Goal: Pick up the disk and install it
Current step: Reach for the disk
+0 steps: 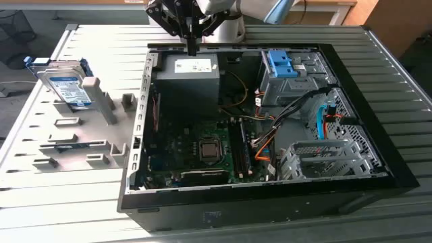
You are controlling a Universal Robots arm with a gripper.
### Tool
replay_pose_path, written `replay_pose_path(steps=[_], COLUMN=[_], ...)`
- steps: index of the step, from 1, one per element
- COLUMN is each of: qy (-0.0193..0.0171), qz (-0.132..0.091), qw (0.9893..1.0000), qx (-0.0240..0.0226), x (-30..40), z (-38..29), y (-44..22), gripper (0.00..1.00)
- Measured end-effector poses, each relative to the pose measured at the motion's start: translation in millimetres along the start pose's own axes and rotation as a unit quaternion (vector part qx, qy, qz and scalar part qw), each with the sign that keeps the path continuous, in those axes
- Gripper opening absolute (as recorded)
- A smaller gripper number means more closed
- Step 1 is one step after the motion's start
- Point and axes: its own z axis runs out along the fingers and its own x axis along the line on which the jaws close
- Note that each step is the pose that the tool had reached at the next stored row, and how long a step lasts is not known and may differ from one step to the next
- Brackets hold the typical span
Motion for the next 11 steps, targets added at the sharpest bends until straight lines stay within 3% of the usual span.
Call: replay_pose_path(steps=[11], qy=[0.0], qz=[0.0], qw=[1.0], qx=[0.0], x=[2.6], z=[0.0], y=[-0.2], gripper=[0.11])
